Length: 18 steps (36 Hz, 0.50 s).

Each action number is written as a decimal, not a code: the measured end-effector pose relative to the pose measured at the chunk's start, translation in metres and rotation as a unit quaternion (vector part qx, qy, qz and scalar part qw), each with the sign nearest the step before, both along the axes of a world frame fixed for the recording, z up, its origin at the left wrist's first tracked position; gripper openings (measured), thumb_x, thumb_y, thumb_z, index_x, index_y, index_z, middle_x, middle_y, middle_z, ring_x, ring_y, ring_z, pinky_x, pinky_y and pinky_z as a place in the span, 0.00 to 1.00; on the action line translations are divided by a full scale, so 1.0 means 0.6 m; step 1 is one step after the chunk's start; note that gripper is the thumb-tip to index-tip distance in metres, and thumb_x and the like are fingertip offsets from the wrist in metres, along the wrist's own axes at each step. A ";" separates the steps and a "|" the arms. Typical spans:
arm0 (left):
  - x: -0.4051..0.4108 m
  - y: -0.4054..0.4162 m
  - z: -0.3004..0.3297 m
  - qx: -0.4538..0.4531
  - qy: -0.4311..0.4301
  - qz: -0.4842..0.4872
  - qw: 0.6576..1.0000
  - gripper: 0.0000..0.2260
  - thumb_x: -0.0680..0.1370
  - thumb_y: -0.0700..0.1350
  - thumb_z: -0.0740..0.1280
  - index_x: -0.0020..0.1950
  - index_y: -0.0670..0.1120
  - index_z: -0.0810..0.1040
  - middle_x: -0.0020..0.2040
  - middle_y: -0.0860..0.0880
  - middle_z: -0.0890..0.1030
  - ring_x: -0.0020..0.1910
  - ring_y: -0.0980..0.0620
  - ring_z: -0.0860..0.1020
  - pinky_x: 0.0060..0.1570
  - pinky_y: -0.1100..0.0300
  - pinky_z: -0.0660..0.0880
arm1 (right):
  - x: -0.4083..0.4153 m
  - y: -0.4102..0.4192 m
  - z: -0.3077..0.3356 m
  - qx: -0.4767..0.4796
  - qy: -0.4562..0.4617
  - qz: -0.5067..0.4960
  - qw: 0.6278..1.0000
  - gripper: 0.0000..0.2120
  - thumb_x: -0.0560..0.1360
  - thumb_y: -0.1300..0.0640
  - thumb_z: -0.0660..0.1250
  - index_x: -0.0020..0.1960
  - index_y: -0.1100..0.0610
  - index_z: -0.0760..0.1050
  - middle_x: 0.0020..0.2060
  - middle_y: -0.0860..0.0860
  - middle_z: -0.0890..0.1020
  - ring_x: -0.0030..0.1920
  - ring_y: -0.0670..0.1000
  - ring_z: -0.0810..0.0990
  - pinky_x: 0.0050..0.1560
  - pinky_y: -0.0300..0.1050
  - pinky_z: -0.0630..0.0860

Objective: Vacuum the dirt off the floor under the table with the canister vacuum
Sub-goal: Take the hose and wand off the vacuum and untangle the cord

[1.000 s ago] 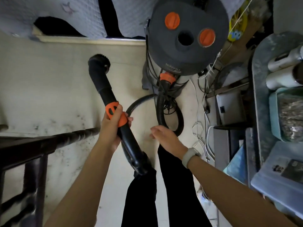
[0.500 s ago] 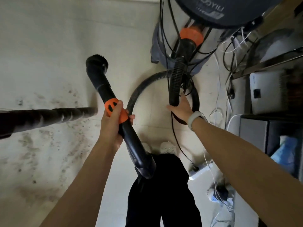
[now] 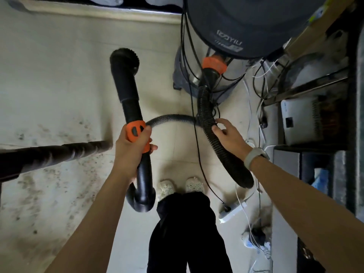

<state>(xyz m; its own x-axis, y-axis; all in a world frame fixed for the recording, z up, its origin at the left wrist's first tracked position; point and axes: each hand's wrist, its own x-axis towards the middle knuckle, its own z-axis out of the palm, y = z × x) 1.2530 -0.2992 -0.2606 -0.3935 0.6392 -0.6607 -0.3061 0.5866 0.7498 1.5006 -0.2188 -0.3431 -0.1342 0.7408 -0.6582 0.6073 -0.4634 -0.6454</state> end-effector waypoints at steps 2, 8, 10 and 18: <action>-0.001 0.005 0.014 0.008 0.009 -0.057 0.998 0.05 0.76 0.44 0.69 0.47 0.51 0.74 0.39 0.47 0.78 0.31 0.49 0.79 0.38 0.58 0.76 | 0.005 0.021 0.023 -0.033 0.002 0.001 0.999 0.18 0.80 0.48 0.61 0.66 0.55 0.71 0.49 0.54 0.79 0.48 0.53 0.79 0.50 0.44 0.74; 0.003 0.016 0.020 0.020 0.051 -0.140 0.989 0.05 0.76 0.43 0.69 0.50 0.49 0.76 0.41 0.48 0.77 0.34 0.50 0.79 0.33 0.64 0.75 | 0.032 0.038 0.071 -0.201 0.014 0.079 0.976 0.17 0.76 0.45 0.66 0.50 0.60 0.74 0.38 0.58 0.80 0.34 0.53 0.81 0.41 0.50 0.81; 0.008 0.016 0.008 0.006 0.071 -0.115 0.991 0.10 0.77 0.44 0.69 0.57 0.45 0.74 0.44 0.46 0.78 0.35 0.52 0.79 0.34 0.63 0.76 | 0.048 0.018 0.074 -0.216 0.021 0.081 0.973 0.12 0.76 0.50 0.67 0.46 0.59 0.73 0.35 0.56 0.78 0.29 0.48 0.79 0.34 0.44 0.80; 0.011 0.006 -0.070 -0.117 0.101 -0.061 0.986 0.22 0.70 0.62 0.66 0.57 0.50 0.70 0.44 0.46 0.77 0.45 0.41 0.81 0.50 0.39 0.78 | 0.069 -0.067 0.037 -0.151 0.024 0.030 0.988 0.10 0.77 0.51 0.66 0.51 0.59 0.75 0.36 0.54 0.79 0.37 0.53 0.78 0.40 0.49 0.78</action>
<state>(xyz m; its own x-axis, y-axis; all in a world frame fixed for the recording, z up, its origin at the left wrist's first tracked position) 1.2597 -0.2958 -0.3029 -0.4619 0.5285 -0.7123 -0.0814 0.7744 0.6274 1.5422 -0.2589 -0.3212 -0.2088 0.5015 -0.8396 0.6114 -0.6031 -0.5123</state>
